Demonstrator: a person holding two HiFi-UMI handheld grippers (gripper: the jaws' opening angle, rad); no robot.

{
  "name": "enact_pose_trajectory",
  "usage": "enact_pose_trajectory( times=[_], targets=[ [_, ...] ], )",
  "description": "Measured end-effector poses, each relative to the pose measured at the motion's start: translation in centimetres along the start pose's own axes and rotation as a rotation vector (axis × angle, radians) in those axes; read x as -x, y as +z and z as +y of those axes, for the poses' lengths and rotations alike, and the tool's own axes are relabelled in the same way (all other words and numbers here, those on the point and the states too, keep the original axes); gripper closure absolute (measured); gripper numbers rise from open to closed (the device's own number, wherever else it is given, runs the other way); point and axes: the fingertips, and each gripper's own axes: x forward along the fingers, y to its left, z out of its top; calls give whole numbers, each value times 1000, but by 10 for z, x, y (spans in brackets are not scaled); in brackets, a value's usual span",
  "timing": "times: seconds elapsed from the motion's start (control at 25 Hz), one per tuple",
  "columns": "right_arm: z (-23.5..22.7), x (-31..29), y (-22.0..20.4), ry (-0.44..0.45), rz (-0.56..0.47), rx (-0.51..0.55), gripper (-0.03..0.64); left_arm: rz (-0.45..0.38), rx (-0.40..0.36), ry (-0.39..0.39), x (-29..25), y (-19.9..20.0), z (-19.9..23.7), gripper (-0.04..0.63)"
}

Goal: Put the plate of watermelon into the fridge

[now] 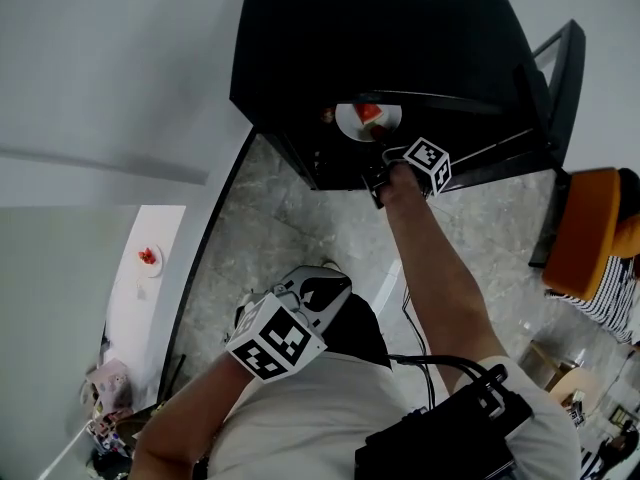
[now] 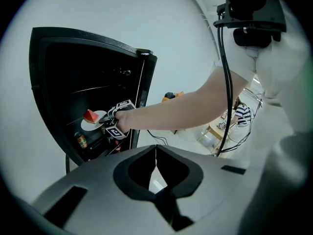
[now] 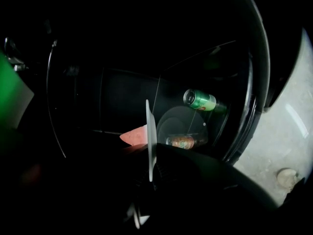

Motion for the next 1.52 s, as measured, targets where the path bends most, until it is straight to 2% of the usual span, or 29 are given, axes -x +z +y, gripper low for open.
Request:
enact_pose_trajectory(
  times=[0.28,0.4,0.68,0.88,0.96,1.08,1.36,1.52],
  targets=[
    [-3,-10,8,-23,-7,28,583,-2,-1,-15,-1,-3,-2,583],
    [0,-13,9,-18,-7,79,583,-3,7,-24,-1,-5,-4,583],
    [12,-16,8,-77,49,371,534,8,27,-35,2,-12,-4,583],
    [16,-16,-1,-88,137,559,442,13,32,-47,2,-15,-4,583],
    [16,-16,-8,-93,186,630,370,10,31,-53,2,-14,-5,583],
    [14,-15,-17,-99,253,719,310,13,36,-60,2,-15,-6,583],
    [4,-13,-27,-149,354,930,299,12,53,-62,1,-15,-6,583],
    [-2,-12,-30,-209,392,1051,299,8,59,-68,0,-14,-9,583]
  ],
)
